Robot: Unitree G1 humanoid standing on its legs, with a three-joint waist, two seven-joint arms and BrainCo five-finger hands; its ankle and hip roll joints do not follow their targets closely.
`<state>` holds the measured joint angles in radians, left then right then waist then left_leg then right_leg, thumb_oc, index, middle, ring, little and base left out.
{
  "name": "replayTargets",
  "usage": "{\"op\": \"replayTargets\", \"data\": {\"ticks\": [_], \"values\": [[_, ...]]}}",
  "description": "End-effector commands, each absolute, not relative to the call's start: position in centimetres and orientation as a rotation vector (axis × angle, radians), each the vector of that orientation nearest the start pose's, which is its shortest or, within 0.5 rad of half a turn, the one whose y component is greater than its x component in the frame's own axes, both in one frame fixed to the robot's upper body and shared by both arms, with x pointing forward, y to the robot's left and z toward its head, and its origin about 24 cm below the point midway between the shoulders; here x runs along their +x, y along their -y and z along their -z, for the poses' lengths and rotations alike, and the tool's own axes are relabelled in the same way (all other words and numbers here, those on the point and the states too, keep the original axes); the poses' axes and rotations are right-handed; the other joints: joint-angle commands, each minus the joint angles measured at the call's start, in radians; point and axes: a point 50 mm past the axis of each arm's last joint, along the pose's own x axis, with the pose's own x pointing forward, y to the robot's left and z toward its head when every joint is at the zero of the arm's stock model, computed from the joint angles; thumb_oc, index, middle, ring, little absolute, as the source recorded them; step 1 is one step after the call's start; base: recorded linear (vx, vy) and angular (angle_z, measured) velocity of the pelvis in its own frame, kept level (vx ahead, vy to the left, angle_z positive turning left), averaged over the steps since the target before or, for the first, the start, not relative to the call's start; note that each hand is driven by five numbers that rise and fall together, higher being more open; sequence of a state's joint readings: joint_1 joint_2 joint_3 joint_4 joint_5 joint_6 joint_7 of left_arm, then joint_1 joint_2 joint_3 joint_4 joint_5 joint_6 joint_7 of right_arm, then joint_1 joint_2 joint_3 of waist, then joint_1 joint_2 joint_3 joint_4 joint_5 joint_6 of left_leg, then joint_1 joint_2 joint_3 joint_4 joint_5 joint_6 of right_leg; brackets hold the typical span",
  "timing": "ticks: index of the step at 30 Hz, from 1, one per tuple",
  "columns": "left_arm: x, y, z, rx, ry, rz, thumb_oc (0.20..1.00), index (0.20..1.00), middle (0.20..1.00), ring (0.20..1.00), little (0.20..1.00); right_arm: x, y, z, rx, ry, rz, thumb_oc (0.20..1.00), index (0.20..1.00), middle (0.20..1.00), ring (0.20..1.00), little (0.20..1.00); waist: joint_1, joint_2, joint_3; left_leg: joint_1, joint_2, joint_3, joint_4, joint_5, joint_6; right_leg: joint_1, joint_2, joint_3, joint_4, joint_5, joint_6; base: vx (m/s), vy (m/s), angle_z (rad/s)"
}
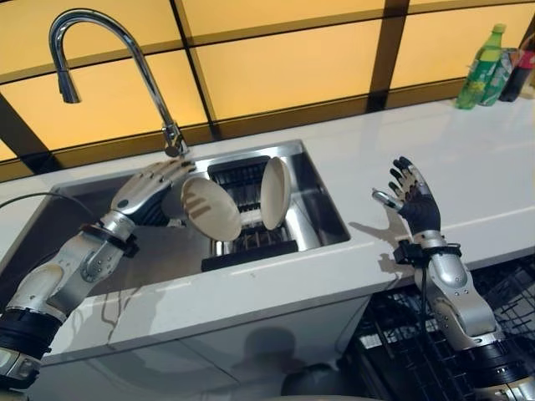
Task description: Pick up plates and place into dishwasher.
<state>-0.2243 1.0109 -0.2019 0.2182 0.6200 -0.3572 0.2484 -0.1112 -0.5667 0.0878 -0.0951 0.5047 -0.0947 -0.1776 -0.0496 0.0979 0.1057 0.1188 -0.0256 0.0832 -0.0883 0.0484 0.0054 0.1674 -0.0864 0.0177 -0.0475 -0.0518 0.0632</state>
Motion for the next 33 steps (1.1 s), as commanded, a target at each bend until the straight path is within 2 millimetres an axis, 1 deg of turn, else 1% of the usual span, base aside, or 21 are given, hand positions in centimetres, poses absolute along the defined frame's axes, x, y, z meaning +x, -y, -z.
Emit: {"op": "replayTargets", "data": {"ticks": [1,3,7,10,14,17,24,28,31,32,33], "values": [[28.5,-30.0,-17.2,1.707,0.442,-0.006,1.000,1.000,1.000,1.000,1.000,27.1,22.6,-14.1,-0.020,0.354,0.009,1.000,1.000,1.000,1.000,1.000,0.007,-0.054,-0.011,-0.006,-0.014,-0.009,0.091,-0.142,0.014,-0.123,-0.123,0.011,0.043,0.084,0.104,0.04,0.043,-0.01],[28.3,-30.3,-17.0,1.737,0.453,-0.019,1.000,1.000,1.000,1.000,1.000,27.0,22.6,-13.9,-0.023,0.345,0.012,1.000,1.000,1.000,1.000,1.000,0.007,-0.054,-0.008,-0.005,-0.016,-0.006,0.095,-0.144,0.016,-0.121,-0.124,0.011,0.046,0.083,0.105,0.06,0.046,0.00],[28.2,-29.9,-16.9,1.782,0.497,-0.017,1.000,1.000,1.000,1.000,1.000,26.8,22.7,-13.8,-0.037,0.336,0.016,1.000,1.000,1.000,1.000,1.000,0.006,-0.054,0.002,-0.014,-0.020,-0.008,0.113,-0.146,0.016,-0.128,-0.129,0.014,0.057,0.083,0.106,0.06,0.035,0.00],[28.5,-29.5,-16.7,1.799,0.520,-0.022,1.000,1.000,1.000,1.000,1.000,27.1,22.8,-14.1,-0.050,0.342,0.018,1.000,1.000,1.000,1.000,1.000,0.000,-0.051,0.019,-0.029,-0.024,-0.010,0.125,-0.146,0.017,-0.148,-0.129,0.021,0.071,0.085,0.108,0.01,0.062,-0.02],[29.2,-29.0,-16.6,1.848,0.538,-0.043,1.000,1.000,1.000,1.000,1.000,27.7,23.0,-15.1,-0.077,0.365,0.015,1.000,1.000,1.000,1.000,1.000,-0.012,-0.046,0.056,-0.069,-0.031,-0.008,0.145,-0.144,0.015,-0.187,-0.130,0.041,0.083,0.092,0.111,-0.06,0.068,-0.12],[30.0,-29.1,-17.5,1.856,0.564,-0.114,1.000,1.000,1.000,1.000,1.000,28.4,23.0,-16.2,-0.092,0.401,0.015,1.000,1.000,1.000,1.000,1.000,-0.021,-0.045,0.092,-0.104,-0.033,-0.002,0.153,-0.139,0.012,-0.217,-0.128,0.053,0.080,0.100,0.111,-0.13,0.057,-0.18],[31.7,-28.7,-18.5,1.876,0.585,-0.200,1.000,1.000,1.000,1.000,1.000,29.1,22.4,-17.7,-0.109,0.468,0.003,1.000,1.000,1.000,1.000,1.000,-0.041,-0.054,0.165,-0.158,-0.029,0.012,0.163,-0.125,0.009,-0.264,-0.128,0.071,0.073,0.119,0.113,-0.09,0.030,-0.17],[32.2,-29.2,-18.6,1.925,0.567,-0.267,1.000,1.000,1.000,1.000,1.000,29.3,22.0,-18.0,-0.114,0.483,0.000,1.000,1.000,1.000,1.000,1.000,-0.051,-0.062,0.188,-0.173,-0.029,0.020,0.166,-0.120,0.009,-0.283,-0.124,0.082,0.070,0.130,0.113,-0.04,0.031,-0.10],[32.6,-29.7,-18.4,1.993,0.513,-0.280,1.000,1.000,1.000,1.000,1.000,29.2,21.9,-18.3,-0.115,0.497,-0.010,1.000,1.000,1.000,1.000,1.000,-0.061,-0.065,0.197,-0.179,-0.028,0.028,0.163,-0.117,0.009,-0.292,-0.122,0.088,0.066,0.135,0.112,-0.02,0.028,-0.09],[32.7,-29.8,-18.4,2.000,0.501,-0.281,0.715,0.715,0.715,0.715,0.715,29.2,21.9,-18.3,-0.114,0.500,-0.010,1.000,1.000,1.000,1.000,1.000,-0.061,-0.066,0.199,-0.180,-0.028,0.030,0.163,-0.117,0.009,-0.294,-0.121,0.088,0.067,0.136,0.112,-0.03,0.015,-0.05],[32.9,-29.8,-18.2,2.007,0.475,-0.284,0.291,0.291,0.291,0.291,0.291,29.3,21.8,-18.5,-0.114,0.507,-0.013,1.000,1.000,1.000,1.000,1.000,-0.063,-0.066,0.203,-0.185,-0.028,0.030,0.165,-0.115,0.009,-0.299,-0.121,0.089,0.069,0.137,0.111,-0.03,0.011,-0.02]]}}
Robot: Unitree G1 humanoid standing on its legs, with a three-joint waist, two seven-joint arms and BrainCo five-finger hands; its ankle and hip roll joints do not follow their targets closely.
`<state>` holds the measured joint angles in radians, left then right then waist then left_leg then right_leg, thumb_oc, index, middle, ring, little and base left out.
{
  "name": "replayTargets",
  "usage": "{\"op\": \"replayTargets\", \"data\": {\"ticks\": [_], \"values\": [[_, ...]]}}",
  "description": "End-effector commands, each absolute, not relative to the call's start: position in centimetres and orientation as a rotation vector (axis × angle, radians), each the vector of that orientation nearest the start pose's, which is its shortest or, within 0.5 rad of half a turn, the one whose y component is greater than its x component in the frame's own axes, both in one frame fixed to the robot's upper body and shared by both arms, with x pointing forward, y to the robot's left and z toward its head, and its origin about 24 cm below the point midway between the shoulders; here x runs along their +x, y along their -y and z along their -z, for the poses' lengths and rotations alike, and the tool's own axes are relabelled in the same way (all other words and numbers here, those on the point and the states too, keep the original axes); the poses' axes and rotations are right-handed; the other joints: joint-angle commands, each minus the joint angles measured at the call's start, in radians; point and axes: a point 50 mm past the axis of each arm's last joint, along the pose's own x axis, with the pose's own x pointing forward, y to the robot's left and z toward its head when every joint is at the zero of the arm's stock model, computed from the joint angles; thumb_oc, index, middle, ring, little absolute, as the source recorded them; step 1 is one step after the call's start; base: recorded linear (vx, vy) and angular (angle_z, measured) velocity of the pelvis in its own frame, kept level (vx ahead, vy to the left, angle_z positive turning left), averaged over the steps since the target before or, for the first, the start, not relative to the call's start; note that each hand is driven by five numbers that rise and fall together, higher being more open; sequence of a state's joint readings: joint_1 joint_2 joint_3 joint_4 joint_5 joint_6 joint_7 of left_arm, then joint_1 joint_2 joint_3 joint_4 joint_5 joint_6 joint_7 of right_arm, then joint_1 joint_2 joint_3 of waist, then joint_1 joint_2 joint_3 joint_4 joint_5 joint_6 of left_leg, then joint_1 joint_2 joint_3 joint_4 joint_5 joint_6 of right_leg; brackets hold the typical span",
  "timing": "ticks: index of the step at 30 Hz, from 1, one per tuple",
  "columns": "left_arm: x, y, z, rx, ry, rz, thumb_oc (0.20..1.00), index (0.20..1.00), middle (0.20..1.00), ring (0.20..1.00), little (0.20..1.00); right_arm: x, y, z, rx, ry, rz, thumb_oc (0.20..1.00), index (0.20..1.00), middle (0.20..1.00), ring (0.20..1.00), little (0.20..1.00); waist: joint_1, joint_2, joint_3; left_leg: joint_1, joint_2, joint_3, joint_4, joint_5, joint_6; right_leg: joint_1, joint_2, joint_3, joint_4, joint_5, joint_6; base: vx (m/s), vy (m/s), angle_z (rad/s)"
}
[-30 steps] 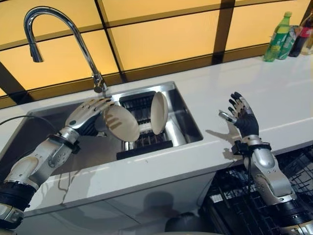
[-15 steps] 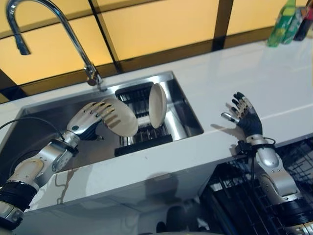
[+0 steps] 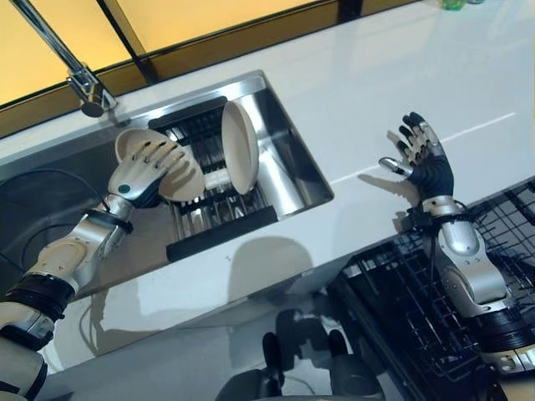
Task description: Pick up plates and place into dishwasher.
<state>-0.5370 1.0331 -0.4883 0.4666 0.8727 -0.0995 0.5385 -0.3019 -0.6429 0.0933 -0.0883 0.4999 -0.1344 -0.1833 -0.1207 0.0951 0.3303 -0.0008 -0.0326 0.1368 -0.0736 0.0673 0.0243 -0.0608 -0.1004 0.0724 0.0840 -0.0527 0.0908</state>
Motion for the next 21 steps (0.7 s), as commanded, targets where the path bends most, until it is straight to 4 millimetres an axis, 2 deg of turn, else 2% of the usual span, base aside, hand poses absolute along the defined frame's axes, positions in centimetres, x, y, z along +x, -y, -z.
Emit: {"op": "replayTargets", "data": {"ticks": [1,16,21], "values": [[33.0,-29.8,-18.1,2.008,0.461,-0.278,0.200,0.200,0.200,0.200,0.200,29.2,21.7,-18.6,-0.113,0.511,-0.016,1.000,1.000,1.000,1.000,1.000,0.007,-0.063,-0.021,-0.067,-0.021,-0.023,0.150,-0.135,-0.009,-0.073,-0.105,0.036,-0.061,0.137,0.083,-0.04,0.012,-0.02],[31.7,-30.3,-16.4,1.965,0.481,-0.268,0.200,0.200,0.200,0.200,0.200,28.9,22.1,-17.6,-0.120,0.460,-0.016,1.000,1.000,1.000,1.000,1.000,0.024,-0.042,-0.047,-0.016,-0.038,-0.043,0.134,-0.139,-0.014,-0.024,-0.118,0.014,-0.053,0.121,0.079,0.03,0.022,0.01],[31.1,-30.9,-16.3,1.956,0.498,-0.338,0.200,0.200,0.200,0.200,0.200,28.6,22.4,-17.1,-0.121,0.433,-0.012,1.000,1.000,1.000,1.000,1.000,0.031,-0.038,-0.069,0.013,-0.039,-0.051,0.125,-0.141,-0.014,-0.001,-0.122,0.003,-0.047,0.111,0.079,0.05,0.004,0.10]]}}
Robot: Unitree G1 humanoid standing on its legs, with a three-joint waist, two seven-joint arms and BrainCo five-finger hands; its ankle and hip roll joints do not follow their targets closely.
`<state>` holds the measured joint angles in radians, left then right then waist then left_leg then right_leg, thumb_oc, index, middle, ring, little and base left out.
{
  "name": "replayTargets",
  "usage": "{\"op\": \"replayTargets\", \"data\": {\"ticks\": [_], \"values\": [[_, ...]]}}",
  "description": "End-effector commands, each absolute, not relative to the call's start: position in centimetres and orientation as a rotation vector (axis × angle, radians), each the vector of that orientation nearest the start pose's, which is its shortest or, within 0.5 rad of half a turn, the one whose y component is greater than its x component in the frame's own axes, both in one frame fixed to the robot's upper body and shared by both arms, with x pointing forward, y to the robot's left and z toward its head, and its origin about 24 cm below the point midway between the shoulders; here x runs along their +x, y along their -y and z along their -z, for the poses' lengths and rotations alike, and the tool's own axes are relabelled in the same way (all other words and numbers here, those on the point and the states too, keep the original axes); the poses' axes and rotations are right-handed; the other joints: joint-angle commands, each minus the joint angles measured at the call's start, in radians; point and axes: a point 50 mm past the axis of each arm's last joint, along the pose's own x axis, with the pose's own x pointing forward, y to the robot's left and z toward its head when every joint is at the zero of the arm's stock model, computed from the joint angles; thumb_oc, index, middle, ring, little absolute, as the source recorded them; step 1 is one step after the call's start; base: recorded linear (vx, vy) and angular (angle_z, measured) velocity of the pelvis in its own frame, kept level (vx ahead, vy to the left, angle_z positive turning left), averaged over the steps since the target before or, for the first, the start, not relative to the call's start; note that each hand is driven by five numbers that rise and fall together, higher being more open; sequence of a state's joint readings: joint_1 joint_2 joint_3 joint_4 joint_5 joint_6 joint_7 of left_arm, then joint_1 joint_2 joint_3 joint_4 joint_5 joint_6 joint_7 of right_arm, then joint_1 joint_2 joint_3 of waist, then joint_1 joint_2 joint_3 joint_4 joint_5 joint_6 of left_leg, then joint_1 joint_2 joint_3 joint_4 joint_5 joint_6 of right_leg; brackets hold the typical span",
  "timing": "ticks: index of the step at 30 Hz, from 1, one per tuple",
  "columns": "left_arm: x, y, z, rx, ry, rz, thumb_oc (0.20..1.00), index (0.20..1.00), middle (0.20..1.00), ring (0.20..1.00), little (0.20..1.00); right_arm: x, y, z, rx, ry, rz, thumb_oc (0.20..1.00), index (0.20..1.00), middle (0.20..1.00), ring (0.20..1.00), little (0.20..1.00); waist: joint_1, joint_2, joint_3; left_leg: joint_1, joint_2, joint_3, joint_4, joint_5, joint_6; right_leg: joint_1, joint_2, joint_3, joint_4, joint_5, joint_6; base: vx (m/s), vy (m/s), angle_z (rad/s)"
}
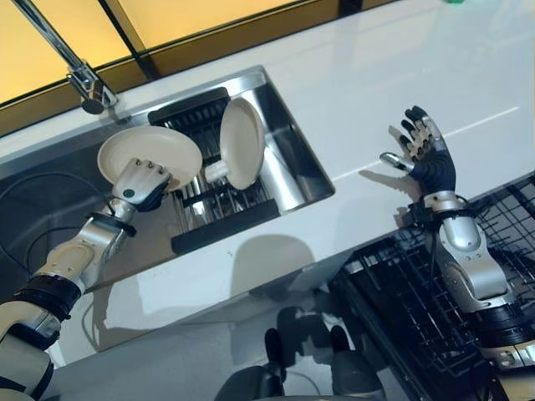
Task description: Pick up plates and place into dishwasher.
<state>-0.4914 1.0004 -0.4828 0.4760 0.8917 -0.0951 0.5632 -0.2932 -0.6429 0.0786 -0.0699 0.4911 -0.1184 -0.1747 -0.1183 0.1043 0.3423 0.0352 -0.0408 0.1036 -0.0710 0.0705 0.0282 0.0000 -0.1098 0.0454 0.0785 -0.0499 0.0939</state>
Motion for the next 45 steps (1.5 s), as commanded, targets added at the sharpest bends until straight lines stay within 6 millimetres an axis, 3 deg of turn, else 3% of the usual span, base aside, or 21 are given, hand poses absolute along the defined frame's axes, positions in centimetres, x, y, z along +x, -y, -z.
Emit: {"op": "replayTargets", "data": {"ticks": [1,18,21,24,26,37,41,45], "values": [[30.9,-31.0,-16.4,1.959,0.508,-0.355,0.200,0.200,0.200,0.200,0.200,28.5,22.5,-16.9,-0.121,0.426,-0.008,1.000,1.000,1.000,1.000,1.000,0.031,-0.047,-0.087,-0.016,-0.031,-0.020,0.120,-0.144,-0.019,-0.056,-0.113,0.028,-0.041,0.107,0.076,0.04,-0.005,0.09],[28.4,-31.1,-19.1,1.891,0.750,-0.530,0.200,0.200,0.200,0.200,0.200,27.5,23.1,-15.6,-0.093,0.383,0.005,1.000,1.000,1.000,1.000,1.000,0.061,-0.044,-0.158,0.050,-0.021,-0.040,0.087,-0.142,-0.026,0.012,-0.118,-0.016,-0.069,0.104,0.072,0.02,-0.044,0.06],[28.0,-30.8,-19.8,1.692,0.800,-0.555,0.200,0.200,0.200,0.200,0.200,27.5,23.1,-16.0,-0.092,0.405,-0.001,1.000,1.000,1.000,1.000,1.000,0.068,-0.048,-0.169,0.061,-0.014,-0.041,0.082,-0.144,-0.029,0.024,-0.117,-0.026,-0.076,0.101,0.070,-0.02,-0.097,0.02],[27.6,-29.6,-20.5,1.377,0.871,-0.574,0.200,0.200,0.200,0.200,0.200,27.1,22.7,-16.5,-0.089,0.459,0.001,1.000,1.000,1.000,1.000,1.000,0.083,-0.056,-0.183,0.073,-0.007,-0.053,0.071,-0.144,-0.031,0.042,-0.108,-0.035,-0.090,0.097,0.066,-0.03,-0.134,0.02],[27.2,-28.9,-20.4,1.298,0.893,-0.556,0.200,0.200,0.200,0.200,0.200,27.0,22.3,-16.9,-0.093,0.490,-0.003,1.000,1.000,1.000,1.000,1.000,0.091,-0.062,-0.194,0.081,-0.001,-0.061,0.064,-0.144,-0.033,0.054,-0.101,-0.040,-0.100,0.095,0.064,-0.03,-0.149,0.03],[27.3,-24.7,-22.8,1.084,0.955,-0.289,0.200,0.200,0.200,0.200,0.200,27.5,20.1,-20.2,-0.119,0.638,-0.065,1.000,1.000,1.000,1.000,1.000,0.137,-0.097,-0.263,0.116,0.041,-0.080,0.003,-0.124,-0.055,0.107,-0.062,-0.083,-0.154,0.091,0.050,-0.08,-0.145,0.05],[27.3,-22.7,-23.9,0.961,0.957,-0.057,0.200,0.200,0.200,0.200,0.200,27.7,19.4,-21.2,-0.128,0.666,-0.094,1.000,1.000,1.000,1.000,1.000,0.150,-0.103,-0.287,0.114,0.053,-0.085,-0.003,-0.119,-0.063,0.111,-0.052,-0.102,-0.158,0.087,0.046,-0.13,-0.108,0.08],[26.2,-19.6,-24.9,0.797,0.980,0.286,0.200,0.200,0.200,0.200,0.200,27.8,18.7,-22.0,-0.155,0.680,-0.142,1.000,1.000,1.000,1.000,1.000,0.162,-0.106,-0.304,0.109,0.058,-0.092,0.008,-0.123,-0.066,0.114,-0.044,-0.114,-0.158,0.081,0.041,-0.10,-0.080,0.06]]}}
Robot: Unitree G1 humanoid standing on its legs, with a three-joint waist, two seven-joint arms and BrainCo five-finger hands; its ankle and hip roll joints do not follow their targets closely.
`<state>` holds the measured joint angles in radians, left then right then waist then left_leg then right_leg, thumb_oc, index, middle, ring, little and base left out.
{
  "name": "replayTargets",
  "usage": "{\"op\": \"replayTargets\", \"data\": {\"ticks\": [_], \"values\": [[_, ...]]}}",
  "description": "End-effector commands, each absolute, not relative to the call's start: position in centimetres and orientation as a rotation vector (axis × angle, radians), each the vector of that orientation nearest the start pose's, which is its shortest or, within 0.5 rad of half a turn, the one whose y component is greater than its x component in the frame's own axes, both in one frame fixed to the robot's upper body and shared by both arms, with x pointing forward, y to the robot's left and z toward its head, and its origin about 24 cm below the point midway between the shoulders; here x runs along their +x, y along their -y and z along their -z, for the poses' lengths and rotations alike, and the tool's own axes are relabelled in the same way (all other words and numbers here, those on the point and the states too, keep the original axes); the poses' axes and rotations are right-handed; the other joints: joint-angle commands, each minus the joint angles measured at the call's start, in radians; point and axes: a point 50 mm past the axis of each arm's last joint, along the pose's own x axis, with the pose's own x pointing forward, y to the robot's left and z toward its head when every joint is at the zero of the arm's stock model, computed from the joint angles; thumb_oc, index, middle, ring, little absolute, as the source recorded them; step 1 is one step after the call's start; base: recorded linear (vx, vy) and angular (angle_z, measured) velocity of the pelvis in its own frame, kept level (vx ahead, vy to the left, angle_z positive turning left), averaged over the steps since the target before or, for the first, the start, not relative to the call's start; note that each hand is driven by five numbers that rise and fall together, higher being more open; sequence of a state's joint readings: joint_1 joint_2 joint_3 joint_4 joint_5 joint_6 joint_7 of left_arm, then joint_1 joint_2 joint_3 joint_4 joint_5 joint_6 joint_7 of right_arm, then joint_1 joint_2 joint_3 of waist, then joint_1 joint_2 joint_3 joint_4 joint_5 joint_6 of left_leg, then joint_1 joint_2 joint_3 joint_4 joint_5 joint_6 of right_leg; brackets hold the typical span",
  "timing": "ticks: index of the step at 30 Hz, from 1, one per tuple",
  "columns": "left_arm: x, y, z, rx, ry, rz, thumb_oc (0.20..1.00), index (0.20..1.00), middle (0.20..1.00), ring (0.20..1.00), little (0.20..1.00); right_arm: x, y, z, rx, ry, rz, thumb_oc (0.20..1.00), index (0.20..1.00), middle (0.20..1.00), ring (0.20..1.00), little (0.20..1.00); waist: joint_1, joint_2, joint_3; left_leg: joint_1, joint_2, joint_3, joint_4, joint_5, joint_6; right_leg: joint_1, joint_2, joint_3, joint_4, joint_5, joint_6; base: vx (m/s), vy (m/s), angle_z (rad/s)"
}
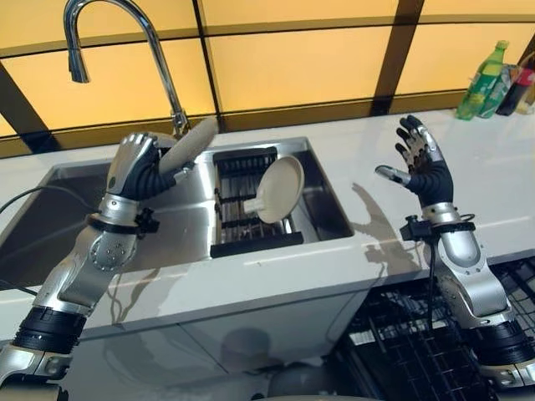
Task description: Pick up plates and place into dishwasher.
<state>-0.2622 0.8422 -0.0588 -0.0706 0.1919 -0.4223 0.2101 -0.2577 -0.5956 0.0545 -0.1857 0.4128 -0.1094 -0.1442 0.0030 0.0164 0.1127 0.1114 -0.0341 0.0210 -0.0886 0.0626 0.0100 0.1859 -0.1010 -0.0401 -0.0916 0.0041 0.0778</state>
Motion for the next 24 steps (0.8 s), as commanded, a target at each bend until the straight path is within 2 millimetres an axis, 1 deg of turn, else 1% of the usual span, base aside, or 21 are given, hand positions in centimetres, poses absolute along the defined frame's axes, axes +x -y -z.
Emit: {"op": "replayTargets", "data": {"ticks": [1,3,6,9,12,14,17,20,23,24], "values": [[25.8,-18.8,-25.0,0.749,0.978,0.382,0.200,0.200,0.200,0.200,0.200,27.7,18.5,-22.2,-0.163,0.685,-0.155,1.000,1.000,1.000,1.000,1.000,0.044,-0.019,-0.078,0.032,0.051,-0.012,0.029,-0.116,-0.048,-0.070,-0.051,-0.030,0.011,0.026,0.056,-0.09,-0.070,0.02],[25.1,-17.4,-25.4,0.650,0.970,0.549,0.200,0.200,0.200,0.200,0.200,27.7,18.2,-22.4,-0.172,0.693,-0.181,1.000,1.000,1.000,1.000,1.000,0.051,-0.018,-0.085,0.029,0.051,-0.016,0.031,-0.117,-0.048,-0.069,-0.047,-0.035,0.008,0.026,0.054,-0.08,-0.060,0.06],[24.4,-15.9,-25.4,0.553,0.944,0.753,0.200,0.200,0.200,0.200,0.200,27.7,17.4,-22.7,-0.166,0.690,-0.238,1.000,1.000,1.000,1.000,1.000,0.054,-0.018,-0.096,0.029,0.051,-0.016,0.032,-0.118,-0.048,-0.066,-0.044,-0.038,0.005,0.025,0.053,-0.06,-0.052,0.09],[23.8,-14.7,-25.6,0.500,0.935,0.885,0.200,0.200,0.200,0.200,0.200,27.7,16.6,-22.7,-0.130,0.669,-0.311,1.000,1.000,1.000,1.000,1.000,0.054,-0.017,-0.107,0.028,0.052,-0.016,0.030,-0.117,-0.049,-0.068,-0.042,-0.039,0.004,0.024,0.053,-0.05,-0.042,0.03],[23.7,-14.2,-25.7,0.465,0.926,0.946,0.200,0.200,0.200,0.200,0.200,27.8,16.1,-22.6,-0.120,0.654,-0.352,1.000,1.000,1.000,1.000,1.000,0.054,-0.016,-0.118,0.028,0.052,-0.016,0.026,-0.115,-0.049,-0.069,-0.041,-0.040,0.004,0.023,0.052,-0.03,-0.032,0.02],[23.7,-14.0,-25.8,0.458,0.925,0.952,0.200,0.200,0.200,0.200,0.200,27.8,15.9,-22.5,-0.080,0.640,-0.388,1.000,1.000,1.000,1.000,1.000,0.054,-0.017,-0.122,0.028,0.053,-0.015,0.023,-0.114,-0.048,-0.070,-0.040,-0.043,0.004,0.022,0.051,-0.03,-0.036,0.01],[23.8,-14.0,-25.9,0.400,0.906,0.977,0.200,0.200,0.200,0.200,0.200,27.6,15.2,-22.2,-0.047,0.619,-0.462,1.000,1.000,1.000,1.000,1.000,0.053,-0.017,-0.133,0.022,0.053,-0.013,0.021,-0.112,-0.046,-0.077,-0.040,-0.044,0.004,0.021,0.050,-0.01,-0.012,0.00],[23.6,-13.9,-26.1,0.346,0.904,1.014,0.200,0.200,0.200,0.200,0.200,27.5,14.2,-21.5,0.023,0.555,-0.622,1.000,1.000,1.000,1.000,1.000,0.055,-0.017,-0.139,0.018,0.054,-0.011,0.020,-0.110,-0.045,-0.080,-0.040,-0.048,0.004,0.021,0.048,0.00,0.000,0.00],[23.6,-13.9,-26.2,0.335,0.914,1.029,0.200,0.200,0.200,0.200,0.200,27.2,13.1,-20.7,0.120,0.486,-0.821,1.000,1.000,1.000,1.000,1.000,0.057,-0.020,-0.145,0.017,0.054,-0.010,0.021,-0.110,-0.046,-0.079,-0.040,-0.057,0.004,0.019,0.046,0.00,0.000,0.00],[23.6,-14.0,-26.2,0.336,0.915,1.030,0.200,0.200,0.200,0.200,0.200,27.1,12.9,-20.6,0.135,0.474,-0.857,1.000,1.000,1.000,1.000,1.000,0.059,-0.022,-0.147,0.016,0.054,-0.010,0.021,-0.111,-0.046,-0.078,-0.041,-0.060,0.004,0.018,0.045,0.00,0.000,0.00]]}}
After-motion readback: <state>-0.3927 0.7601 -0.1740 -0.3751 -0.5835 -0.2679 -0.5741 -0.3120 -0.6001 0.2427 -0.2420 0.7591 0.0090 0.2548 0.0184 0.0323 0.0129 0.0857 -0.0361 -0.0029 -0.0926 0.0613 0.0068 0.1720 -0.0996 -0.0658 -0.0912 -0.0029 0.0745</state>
